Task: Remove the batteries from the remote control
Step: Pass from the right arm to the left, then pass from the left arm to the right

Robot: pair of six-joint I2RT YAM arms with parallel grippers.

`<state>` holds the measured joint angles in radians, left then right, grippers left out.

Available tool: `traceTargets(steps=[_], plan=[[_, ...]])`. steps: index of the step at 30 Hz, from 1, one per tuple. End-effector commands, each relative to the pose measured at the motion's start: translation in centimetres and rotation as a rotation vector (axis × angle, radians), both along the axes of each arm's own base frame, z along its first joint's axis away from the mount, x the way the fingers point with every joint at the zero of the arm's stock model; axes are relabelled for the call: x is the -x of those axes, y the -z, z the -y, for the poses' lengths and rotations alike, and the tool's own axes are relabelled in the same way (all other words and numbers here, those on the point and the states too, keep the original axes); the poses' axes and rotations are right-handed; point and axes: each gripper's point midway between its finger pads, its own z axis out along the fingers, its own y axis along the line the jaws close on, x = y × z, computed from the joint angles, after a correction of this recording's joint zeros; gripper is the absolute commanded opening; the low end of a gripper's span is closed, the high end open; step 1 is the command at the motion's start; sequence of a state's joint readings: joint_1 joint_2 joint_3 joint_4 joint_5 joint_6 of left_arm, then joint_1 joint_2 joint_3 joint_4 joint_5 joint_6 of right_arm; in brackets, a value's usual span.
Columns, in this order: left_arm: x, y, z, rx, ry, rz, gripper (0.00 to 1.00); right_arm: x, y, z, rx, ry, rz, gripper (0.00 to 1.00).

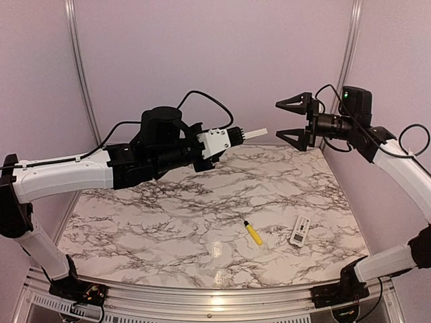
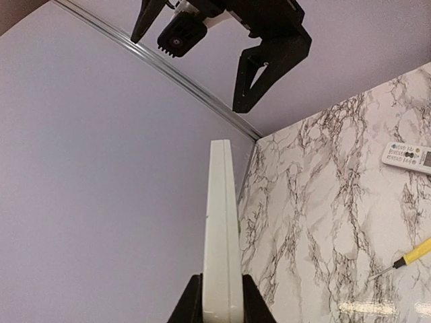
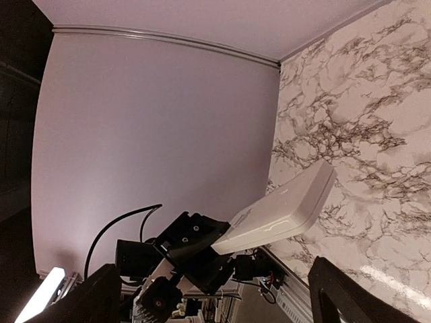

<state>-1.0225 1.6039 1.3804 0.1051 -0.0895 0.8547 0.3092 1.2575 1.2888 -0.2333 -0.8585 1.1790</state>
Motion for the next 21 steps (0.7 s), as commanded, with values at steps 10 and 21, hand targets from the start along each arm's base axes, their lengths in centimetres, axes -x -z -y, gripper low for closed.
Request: traceTargets(steps=[10, 21], plan=[[3.5, -0.7, 1.6, -0.093, 0.028, 0.192, 0.0, 1.1, 5.9, -0.8, 0.103, -0.044, -0.277, 0.9], [4.4, 0.6, 2.1, -0.151, 0.038, 0.262, 0.0, 3.2, 7.9, -3.8, 0.126, -0.155, -0.352, 0.75]])
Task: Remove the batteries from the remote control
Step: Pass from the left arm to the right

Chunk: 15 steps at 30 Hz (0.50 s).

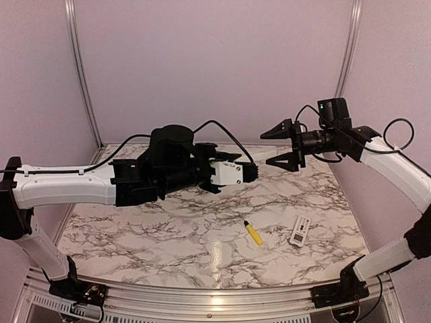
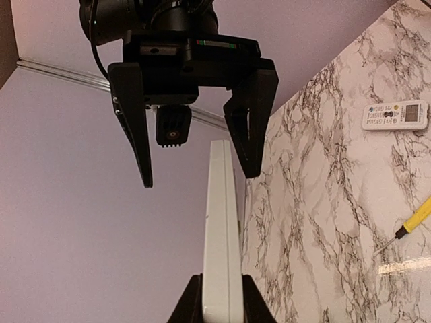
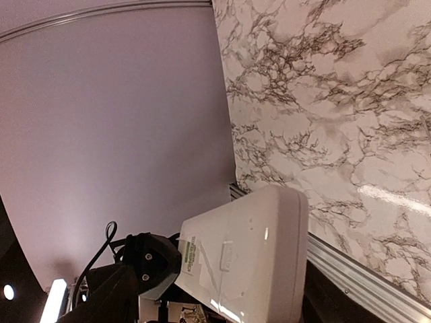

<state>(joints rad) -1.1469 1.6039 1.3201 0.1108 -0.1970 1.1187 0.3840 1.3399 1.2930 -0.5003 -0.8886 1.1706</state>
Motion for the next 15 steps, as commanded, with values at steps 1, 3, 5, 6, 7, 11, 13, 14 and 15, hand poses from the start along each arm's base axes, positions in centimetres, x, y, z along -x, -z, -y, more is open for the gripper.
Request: traceTargets(steps=[1, 3, 5, 6, 7, 11, 13, 14, 15], plan=[[0.33, -2.23, 0.16, 0.061, -0.002, 0.063, 0.0, 1.29, 1.1, -1.57, 0.008, -0.056, -0.045, 0.73], [0.53, -2.13, 0.28, 0.058, 0.003, 0.066, 0.0, 1.53, 1.43, -1.91, 0.003, -0.064, -0.056, 0.69], [0.76, -2.08, 0.41, 0.058, 0.008, 0.072, 0.0, 1.48, 1.48, -1.94, 0.002, -0.06, -0.058, 0.66], [0.86, -2.08, 0.41, 0.059, 0.01, 0.073, 0.0, 1.45, 1.47, -1.95, 0.001, -0.059, -0.057, 0.64], [0.93, -2.05, 0.44, 0.059, 0.012, 0.074, 0.0, 1.4, 1.43, -1.96, 0.0, -0.057, -0.056, 0.63], [1.13, -2.17, 0.39, 0.064, 0.018, 0.076, 0.0, 1.17, 1.5, -1.98, -0.002, -0.046, -0.055, 0.59], [1.18, -2.18, 0.37, 0.065, 0.02, 0.076, 0.0, 1.03, 1.57, -1.96, -0.001, -0.04, -0.054, 0.52], [1.18, -2.11, 0.36, 0.063, 0.02, 0.076, 0.0, 1.07, 1.62, -1.96, -0.001, -0.039, -0.056, 0.46], [1.15, -2.07, 0.34, 0.063, 0.018, 0.076, 0.0, 1.09, 1.66, -1.94, -0.002, -0.038, -0.058, 0.42]])
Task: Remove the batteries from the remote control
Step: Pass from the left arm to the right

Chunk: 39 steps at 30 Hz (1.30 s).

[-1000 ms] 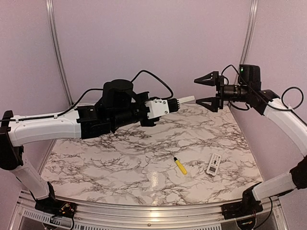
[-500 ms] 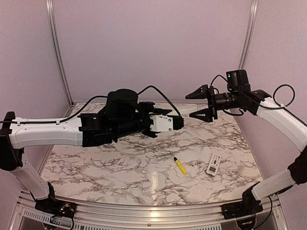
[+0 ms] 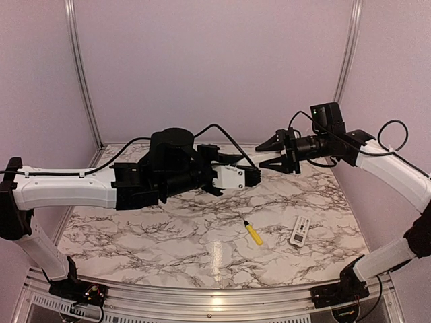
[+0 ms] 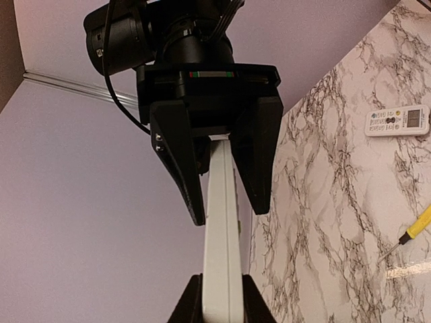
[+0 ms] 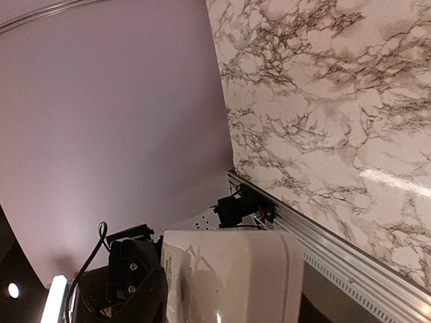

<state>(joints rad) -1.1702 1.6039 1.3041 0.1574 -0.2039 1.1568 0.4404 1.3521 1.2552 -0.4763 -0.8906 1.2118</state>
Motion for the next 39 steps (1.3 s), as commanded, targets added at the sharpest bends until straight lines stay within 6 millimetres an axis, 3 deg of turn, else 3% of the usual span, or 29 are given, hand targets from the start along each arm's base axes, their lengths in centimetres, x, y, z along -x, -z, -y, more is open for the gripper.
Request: traceTargets(steps=[1, 11, 13, 18, 25, 30, 39], plan=[[0.2, -1.7, -0.2, 0.057, -0.003, 0.029, 0.0, -0.2, 0.2, -0.2, -0.003, 0.008, 0.0, 0.38], [0.4, -1.8, -0.3, 0.07, -0.012, 0.025, 0.03, 0.6, -0.3, -0.2, -0.014, -0.006, 0.007, 0.04], [0.4, -1.8, -0.3, 0.072, -0.017, 0.022, 0.14, 0.8, -0.4, -0.2, -0.016, -0.008, 0.005, 0.0], [0.8, -1.4, -0.5, 0.074, -0.019, 0.001, 0.65, 0.9, -0.7, 0.1, -0.032, 0.013, 0.012, 0.0], [1.3, -1.0, -1.6, 0.096, -0.022, -0.062, 0.98, -0.8, -1.5, 0.3, -0.072, 0.112, 0.064, 0.0], [1.8, -1.8, -3.1, 0.165, -0.039, -0.186, 0.99, -3.2, -2.6, 0.6, -0.097, 0.223, 0.111, 0.0], [1.2, -5.6, -6.8, 0.439, -0.174, -0.489, 0.99, -7.4, -4.8, 2.2, -0.105, 0.437, 0.283, 0.0]])
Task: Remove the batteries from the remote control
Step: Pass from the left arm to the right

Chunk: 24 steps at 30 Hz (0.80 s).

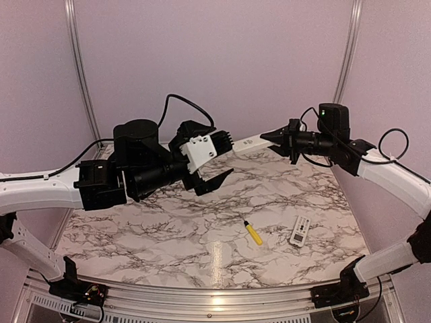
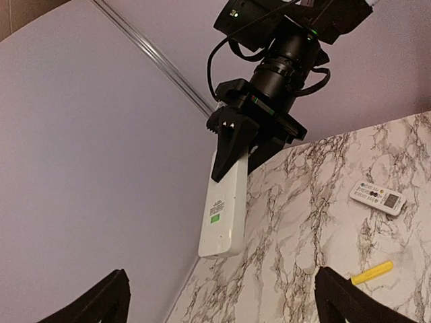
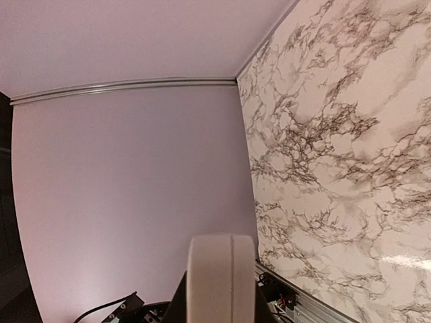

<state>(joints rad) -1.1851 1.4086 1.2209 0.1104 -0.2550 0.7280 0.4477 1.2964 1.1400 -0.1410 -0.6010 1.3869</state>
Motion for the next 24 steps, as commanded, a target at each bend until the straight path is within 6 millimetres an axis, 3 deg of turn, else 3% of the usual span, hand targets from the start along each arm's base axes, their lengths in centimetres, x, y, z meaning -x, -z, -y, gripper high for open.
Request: traceTargets(steps=[1, 4, 10, 12, 15, 20, 24], plan=[[-0.7, -1.7, -2.5, 0.143, -0.104, -0.209, 0.99, -2.6, -3.3, 1.1, -0.024, 0.149, 0.159, 0.0], [-1.0, -1.9, -3.8, 0.177, -0.148, -0.289, 0.99, -3.8, -4.4, 1.8, -0.027, 0.217, 0.251, 0.0], [-3.4, -3.2, -6.5, 0.377, -0.299, -0.46, 0.98, -5.7, -3.4, 2.5, -0.075, 0.319, 0.327, 0.0], [-5.1, -2.8, -7.6, 0.475, -0.371, -0.537, 0.96, -6.4, -3.0, 2.2, -0.097, 0.327, 0.332, 0.0], [-7.0, -2.2, -9.2, 0.619, -0.47, -0.677, 0.95, -7.2, -4.2, 1.2, -0.123, 0.295, 0.403, 0.0], [-8.4, -1.6, -11.2, 0.733, -0.574, -0.791, 0.94, -8.7, -4.8, 0.2, -0.126, 0.287, 0.481, 0.0], [-9.1, -1.1, -12.7, 0.837, -0.606, -0.89, 0.95, -9.3, -4.0, -1.5, -0.167, 0.212, 0.469, 0.0]])
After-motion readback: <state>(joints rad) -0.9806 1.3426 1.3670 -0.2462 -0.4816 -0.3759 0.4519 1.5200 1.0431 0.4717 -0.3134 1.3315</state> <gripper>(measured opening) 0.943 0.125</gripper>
